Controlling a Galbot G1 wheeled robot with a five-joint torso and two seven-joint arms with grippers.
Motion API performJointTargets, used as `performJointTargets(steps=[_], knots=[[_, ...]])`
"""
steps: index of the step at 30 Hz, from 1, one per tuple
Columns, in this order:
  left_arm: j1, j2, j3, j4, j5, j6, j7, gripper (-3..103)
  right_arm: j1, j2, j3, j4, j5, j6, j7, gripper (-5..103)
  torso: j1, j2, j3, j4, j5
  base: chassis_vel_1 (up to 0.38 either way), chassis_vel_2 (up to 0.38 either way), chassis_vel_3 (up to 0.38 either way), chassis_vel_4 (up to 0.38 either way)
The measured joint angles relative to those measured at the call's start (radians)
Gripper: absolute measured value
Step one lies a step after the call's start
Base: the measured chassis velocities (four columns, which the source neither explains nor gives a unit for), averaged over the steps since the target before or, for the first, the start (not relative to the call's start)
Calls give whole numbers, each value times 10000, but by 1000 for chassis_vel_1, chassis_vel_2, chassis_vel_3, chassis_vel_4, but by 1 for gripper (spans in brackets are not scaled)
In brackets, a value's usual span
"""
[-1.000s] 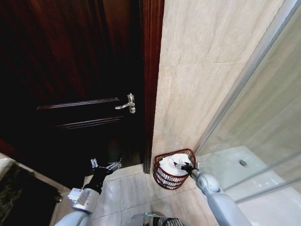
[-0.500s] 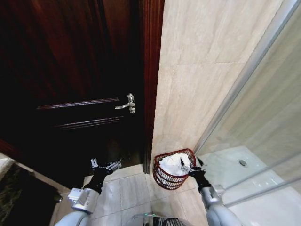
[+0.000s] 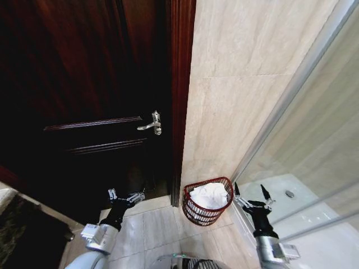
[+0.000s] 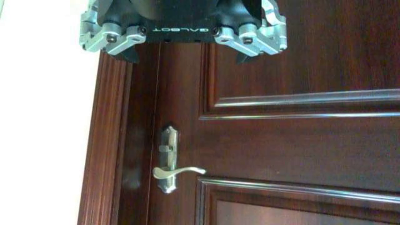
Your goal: Discard the used towel into the hamper.
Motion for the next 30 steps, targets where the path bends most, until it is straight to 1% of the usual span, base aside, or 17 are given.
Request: performJointTargets(steps=[2,6,9,10,11,14,26,28,30], knots=[[0,0,0,0,0,0,0,100,-52,0,-280,192,-64,-73,2,100,0,0,0,-1,1,0,0,0,0],[-1,0,0,0,0,0,0,100,-92,0,-427,427,-58,-207,59,100,0,0,0,-1,1,0,0,0,0],[0,0,0,0,-1,0,0,100,-154,-84,-475,732,230,-623,107,100,0,0,0,-2,0,0,0,0,0],[0,0,0,0,0,0,0,100,-167,-211,-494,857,489,-869,105,100,0,1,0,-2,1,0,0,0,0],[0,0,0,0,0,0,0,100,-167,-211,-494,857,489,-869,105,100,0,1,0,-2,1,0,0,0,0],[0,-1,0,0,0,0,0,100,-141,-390,-523,1019,801,-1272,27,100,0,1,0,-1,2,0,0,0,0],[0,0,0,0,0,0,0,100,-117,-420,-526,1026,838,-1324,-12,100,2,7,3,-1,2,0,0,0,0],[-1,0,0,0,0,0,0,100,-116,-421,-526,1024,838,-1324,-13,100,13,33,17,-1,2,0,0,0,0],[0,-1,0,0,0,0,0,100,-114,-423,-525,1017,838,-1324,-16,100,67,139,65,-1,2,0,0,0,0]])
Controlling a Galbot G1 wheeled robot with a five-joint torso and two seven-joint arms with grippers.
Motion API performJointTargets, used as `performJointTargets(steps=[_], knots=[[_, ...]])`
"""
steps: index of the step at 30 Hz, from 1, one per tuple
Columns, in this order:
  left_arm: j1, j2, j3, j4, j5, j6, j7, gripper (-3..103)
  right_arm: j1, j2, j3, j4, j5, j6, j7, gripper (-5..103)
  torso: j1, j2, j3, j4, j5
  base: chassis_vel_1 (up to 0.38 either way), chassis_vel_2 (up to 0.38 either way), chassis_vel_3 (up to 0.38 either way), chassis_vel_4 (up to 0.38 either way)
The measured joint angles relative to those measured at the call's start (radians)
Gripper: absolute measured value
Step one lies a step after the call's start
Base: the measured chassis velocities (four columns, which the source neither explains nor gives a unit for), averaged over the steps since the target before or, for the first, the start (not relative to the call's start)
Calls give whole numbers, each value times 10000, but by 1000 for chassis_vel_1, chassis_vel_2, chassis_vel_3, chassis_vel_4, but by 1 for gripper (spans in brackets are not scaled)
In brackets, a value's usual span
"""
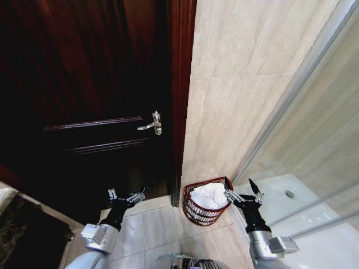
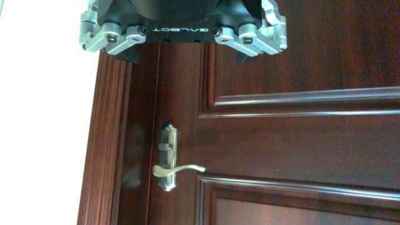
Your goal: Discard the used towel into the hamper.
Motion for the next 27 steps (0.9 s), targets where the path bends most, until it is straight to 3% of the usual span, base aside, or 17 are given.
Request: performJointTargets(steps=[27], knots=[[0,0,0,0,0,0,0,100,10,-5,4,-33,-9,8,-10,100,620,1384,768,0,0,0,0,0,0]])
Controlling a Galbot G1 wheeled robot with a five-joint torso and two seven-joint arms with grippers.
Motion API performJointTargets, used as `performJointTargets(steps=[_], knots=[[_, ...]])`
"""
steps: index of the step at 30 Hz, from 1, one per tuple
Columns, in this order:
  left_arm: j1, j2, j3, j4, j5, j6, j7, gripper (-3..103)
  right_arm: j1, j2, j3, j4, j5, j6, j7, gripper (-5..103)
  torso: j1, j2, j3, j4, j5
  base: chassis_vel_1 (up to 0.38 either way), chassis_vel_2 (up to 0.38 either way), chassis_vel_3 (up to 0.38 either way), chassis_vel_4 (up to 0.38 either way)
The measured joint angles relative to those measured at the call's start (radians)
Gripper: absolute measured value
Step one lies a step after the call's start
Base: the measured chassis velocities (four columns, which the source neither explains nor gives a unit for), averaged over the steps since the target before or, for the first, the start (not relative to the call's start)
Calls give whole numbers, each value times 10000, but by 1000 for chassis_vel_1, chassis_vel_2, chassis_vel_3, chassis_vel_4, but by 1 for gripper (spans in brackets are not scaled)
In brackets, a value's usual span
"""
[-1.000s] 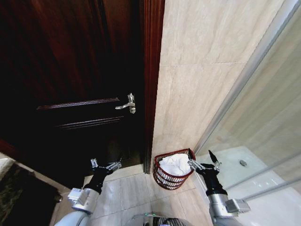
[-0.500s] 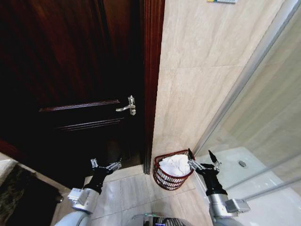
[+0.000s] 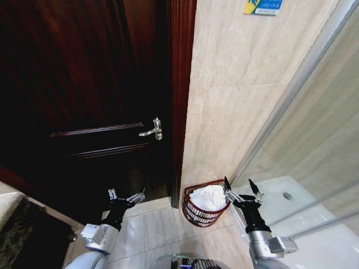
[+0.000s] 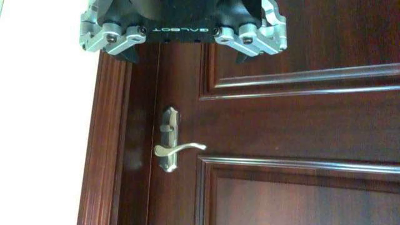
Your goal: Discard the used towel into the hamper.
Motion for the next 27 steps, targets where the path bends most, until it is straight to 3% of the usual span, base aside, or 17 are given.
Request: performJointTargets(steps=[22,27], knots=[[0,0,0,0,0,0,0,100,1,0,1,-3,0,8,0,100,567,1244,676,0,0,0,0,0,0],[0,0,0,0,0,1,0,100,1,0,1,-4,-1,8,0,100,592,1310,716,0,0,43,37,38,34]])
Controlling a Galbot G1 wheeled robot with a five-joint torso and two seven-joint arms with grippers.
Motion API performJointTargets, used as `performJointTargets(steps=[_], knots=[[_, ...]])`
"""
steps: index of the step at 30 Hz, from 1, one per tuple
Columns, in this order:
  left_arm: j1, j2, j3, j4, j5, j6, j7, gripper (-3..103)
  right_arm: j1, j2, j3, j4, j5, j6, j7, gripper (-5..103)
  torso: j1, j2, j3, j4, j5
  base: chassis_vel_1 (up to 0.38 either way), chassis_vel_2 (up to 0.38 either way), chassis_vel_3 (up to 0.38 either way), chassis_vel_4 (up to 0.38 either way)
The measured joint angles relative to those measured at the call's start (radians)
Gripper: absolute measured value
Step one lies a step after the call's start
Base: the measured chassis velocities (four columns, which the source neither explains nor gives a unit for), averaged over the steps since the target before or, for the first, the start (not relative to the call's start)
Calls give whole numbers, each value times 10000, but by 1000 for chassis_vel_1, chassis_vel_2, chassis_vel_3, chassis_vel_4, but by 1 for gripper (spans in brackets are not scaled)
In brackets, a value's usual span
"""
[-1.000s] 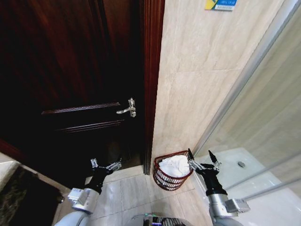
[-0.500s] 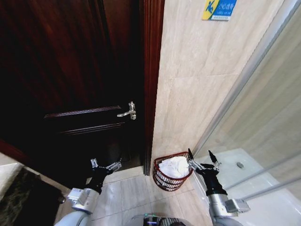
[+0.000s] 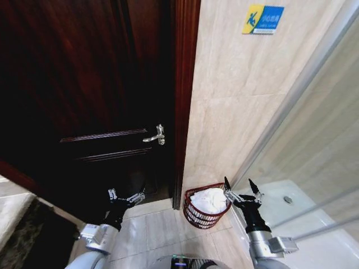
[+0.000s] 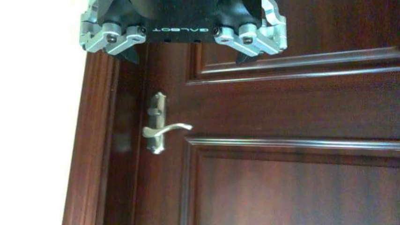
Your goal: Discard the used towel into the hamper.
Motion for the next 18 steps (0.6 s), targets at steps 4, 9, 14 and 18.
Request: performJointTargets(steps=[4,9,14,18], knots=[[0,0,0,0,0,0,0,100,0,0,-1,0,0,0,0,100,1,2,4,0,-1,62,59,79,76],[0,0,0,0,0,0,0,100,0,0,0,0,0,0,0,100,-9,-23,-8,0,0,84,101,94,85],[0,0,0,0,0,0,0,100,0,0,0,0,0,0,0,100,-20,-45,-20,1,0,104,105,108,107],[0,0,0,0,-1,0,0,100,0,0,-1,0,0,0,0,100,-29,-62,-30,4,0,118,93,105,105]])
